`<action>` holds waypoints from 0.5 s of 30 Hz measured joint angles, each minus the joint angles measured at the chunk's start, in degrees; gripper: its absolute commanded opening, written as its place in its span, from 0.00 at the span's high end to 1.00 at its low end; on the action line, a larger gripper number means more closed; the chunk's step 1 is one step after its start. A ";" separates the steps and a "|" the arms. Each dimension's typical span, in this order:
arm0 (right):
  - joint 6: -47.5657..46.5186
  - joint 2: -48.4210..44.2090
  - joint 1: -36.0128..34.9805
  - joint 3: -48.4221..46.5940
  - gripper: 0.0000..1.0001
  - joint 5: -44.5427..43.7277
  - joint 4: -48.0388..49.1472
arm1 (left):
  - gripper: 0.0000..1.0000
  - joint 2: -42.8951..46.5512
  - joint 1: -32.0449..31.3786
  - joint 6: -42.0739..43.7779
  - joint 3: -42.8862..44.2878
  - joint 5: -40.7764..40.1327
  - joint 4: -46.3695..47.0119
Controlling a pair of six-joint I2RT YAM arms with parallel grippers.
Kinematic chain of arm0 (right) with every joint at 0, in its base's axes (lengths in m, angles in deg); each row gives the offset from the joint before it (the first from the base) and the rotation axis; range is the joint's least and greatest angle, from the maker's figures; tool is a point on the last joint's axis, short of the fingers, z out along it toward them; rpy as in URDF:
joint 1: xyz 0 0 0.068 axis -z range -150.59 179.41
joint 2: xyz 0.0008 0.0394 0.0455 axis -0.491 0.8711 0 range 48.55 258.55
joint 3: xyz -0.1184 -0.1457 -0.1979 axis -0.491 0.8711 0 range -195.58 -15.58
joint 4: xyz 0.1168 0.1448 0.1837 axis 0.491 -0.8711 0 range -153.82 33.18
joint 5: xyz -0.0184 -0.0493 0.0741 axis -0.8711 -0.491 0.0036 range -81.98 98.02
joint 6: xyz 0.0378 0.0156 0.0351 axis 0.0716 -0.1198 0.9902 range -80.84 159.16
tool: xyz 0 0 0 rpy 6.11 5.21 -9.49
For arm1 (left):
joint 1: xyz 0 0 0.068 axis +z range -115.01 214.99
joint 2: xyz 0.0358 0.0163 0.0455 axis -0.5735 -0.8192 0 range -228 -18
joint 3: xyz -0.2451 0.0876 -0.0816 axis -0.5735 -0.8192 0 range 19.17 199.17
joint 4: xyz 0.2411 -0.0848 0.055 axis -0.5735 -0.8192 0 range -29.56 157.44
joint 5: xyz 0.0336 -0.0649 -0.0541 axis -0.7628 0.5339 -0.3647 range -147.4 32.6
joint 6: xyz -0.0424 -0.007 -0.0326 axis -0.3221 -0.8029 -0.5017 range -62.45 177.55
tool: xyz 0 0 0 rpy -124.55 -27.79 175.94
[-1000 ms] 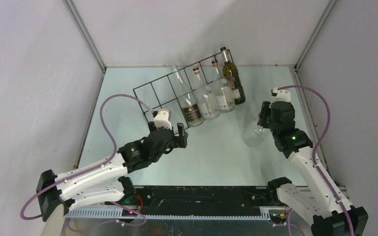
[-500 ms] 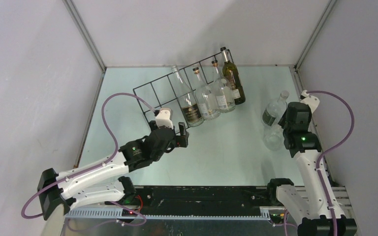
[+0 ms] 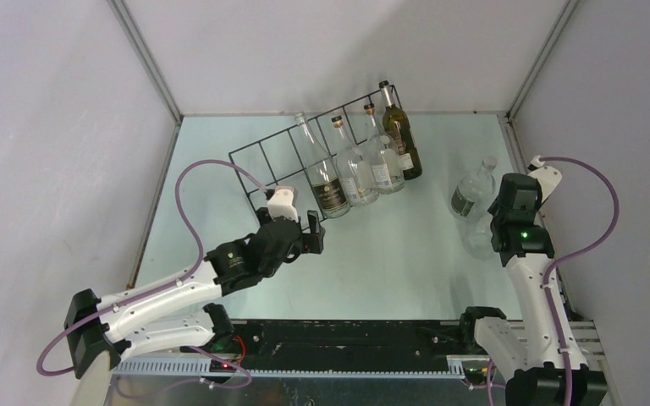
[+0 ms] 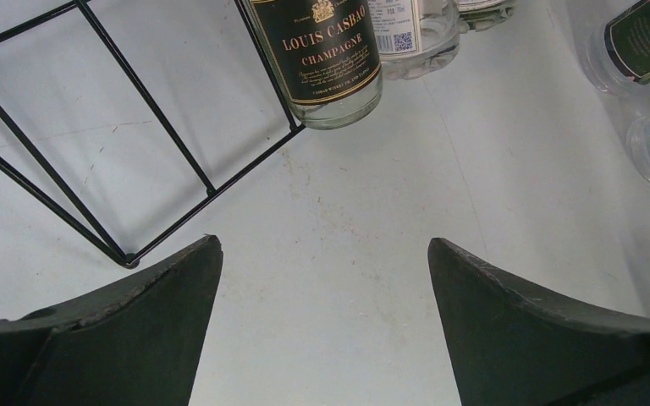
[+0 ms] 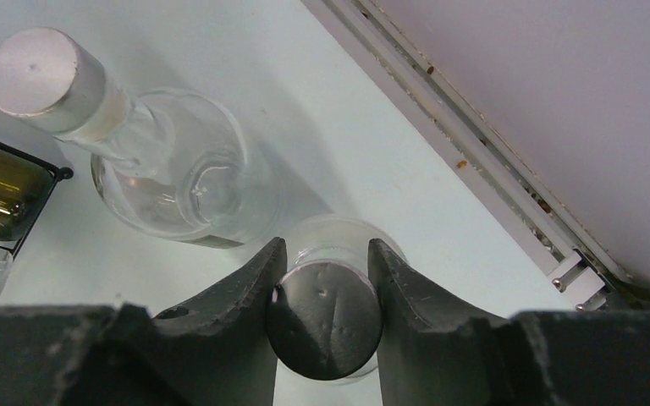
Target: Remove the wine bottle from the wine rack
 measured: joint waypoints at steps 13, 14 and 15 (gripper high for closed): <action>2.38 0.22 -0.02 -1.18 0.25 1.27 2.14 | 0.01 0.50 0.55 0.04 -0.02 0.00 0.00; 2.40 -0.07 0.00 -1.46 0.25 1.25 2.03 | 0.01 0.70 0.68 0.04 -0.02 0.00 0.00; 2.40 -0.42 0.00 -1.92 0.24 1.25 1.70 | 0.01 0.85 0.81 0.04 -0.02 0.02 0.00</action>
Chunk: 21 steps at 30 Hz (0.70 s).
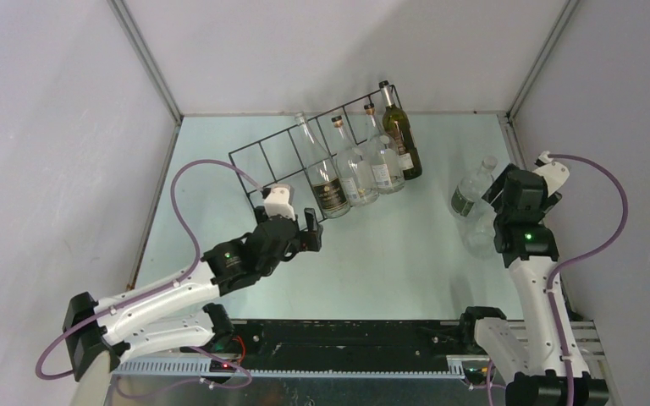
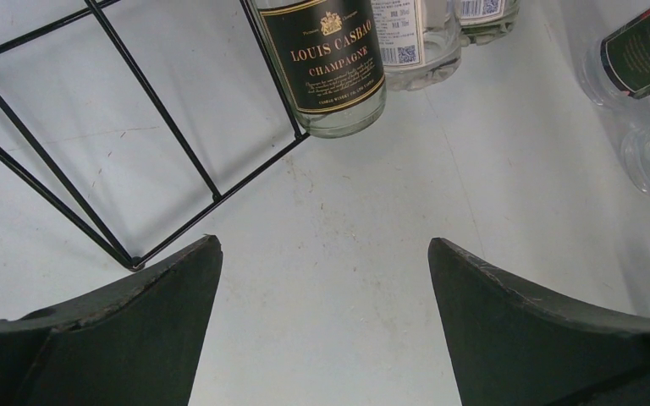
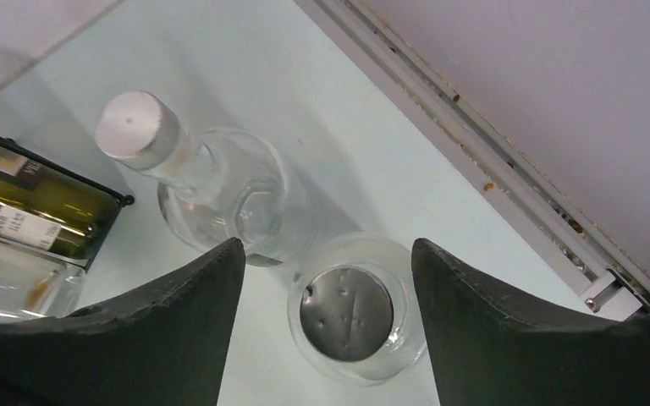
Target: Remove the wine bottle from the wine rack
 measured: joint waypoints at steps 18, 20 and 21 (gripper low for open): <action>-0.42 -8.39 -0.39 -15.34 0.10 1.05 -8.85 | 0.00 0.07 11.32 1.05 1.88 9.57 0.35; -0.66 -8.44 -1.44 -18.12 0.10 1.55 -10.34 | 0.00 -1.38 14.16 1.60 4.46 12.04 0.76; -0.85 -8.52 -2.25 -19.21 0.10 1.81 -10.73 | 0.00 -2.21 14.95 2.03 5.73 12.74 1.18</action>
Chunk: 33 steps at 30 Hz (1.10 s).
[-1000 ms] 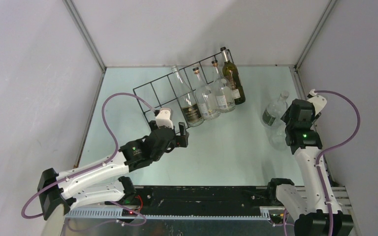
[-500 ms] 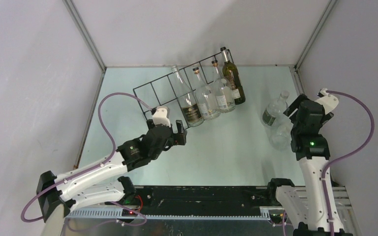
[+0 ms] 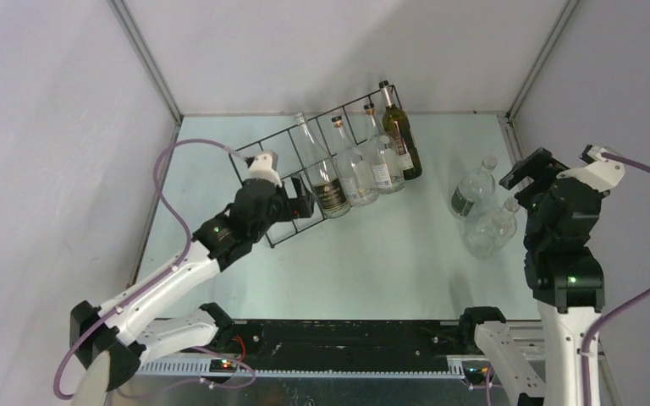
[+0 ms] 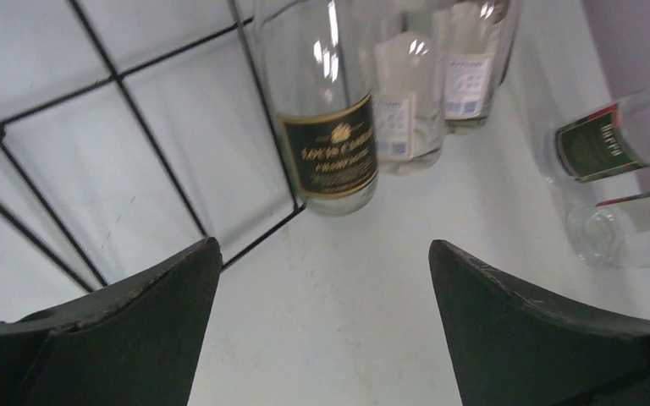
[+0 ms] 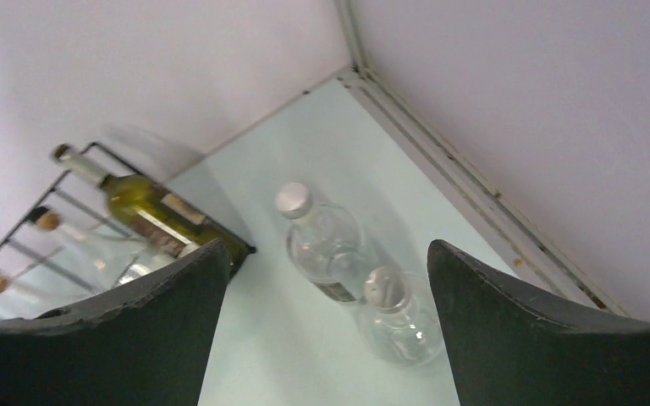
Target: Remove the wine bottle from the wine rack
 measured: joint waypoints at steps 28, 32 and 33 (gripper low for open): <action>-5.05 1.01 -44.61 -6.93 0.12 -13.81 -3.96 | 0.15 -32.24 18.14 5.44 29.88 20.24 6.54; -5.60 -0.04 -44.81 -6.93 0.12 -14.80 -4.00 | 0.20 -35.82 19.04 5.64 31.67 20.09 6.58; -5.66 -0.31 -44.81 -6.93 0.12 -14.97 -4.07 | 0.21 -36.96 19.34 5.88 32.30 20.00 6.60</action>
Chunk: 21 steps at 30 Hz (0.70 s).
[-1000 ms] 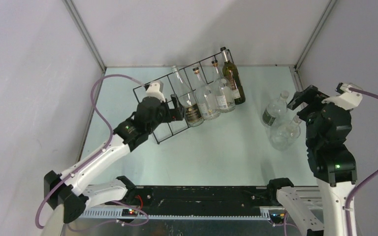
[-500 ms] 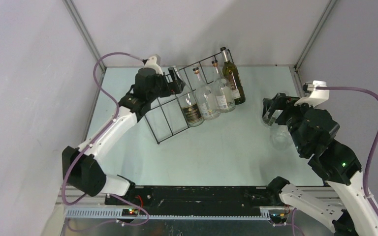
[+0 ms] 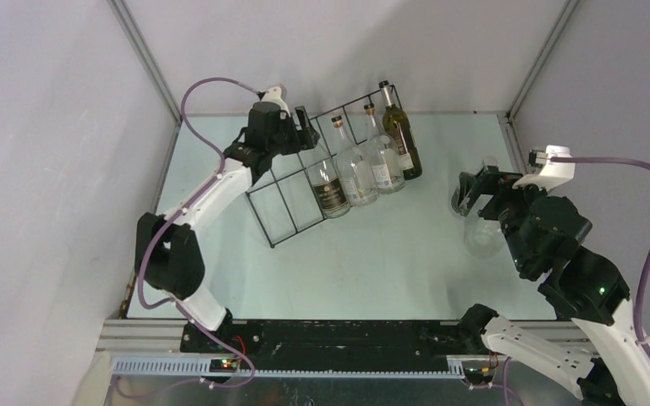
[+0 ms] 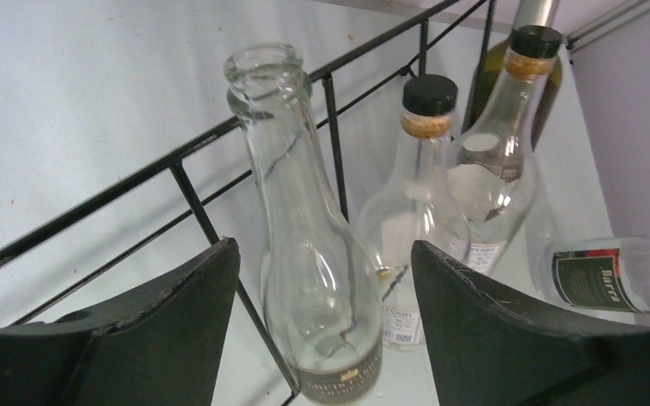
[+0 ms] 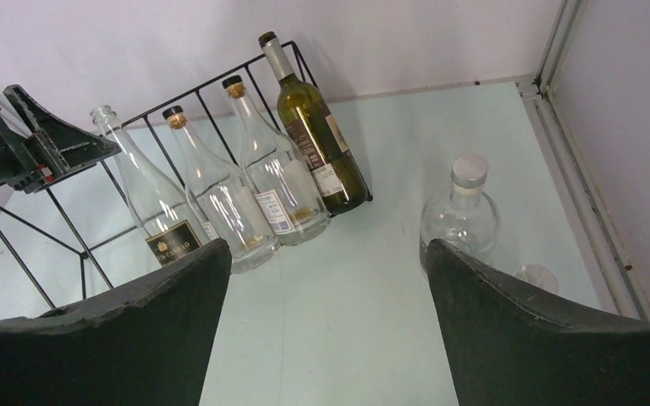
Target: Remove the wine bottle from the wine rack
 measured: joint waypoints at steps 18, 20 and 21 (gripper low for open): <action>-0.09 -2.86 -0.22 -0.02 0.12 -1.07 -2.60 | 0.48 -11.69 1.31 0.76 9.66 -0.17 0.39; -0.07 -3.02 -0.22 -0.02 0.12 -1.11 -3.08 | 0.53 -12.68 1.38 1.07 10.27 -0.20 0.31; -0.04 -3.10 -0.22 -0.02 0.12 -1.14 -3.34 | 0.54 -13.00 1.42 1.05 10.49 -0.20 0.22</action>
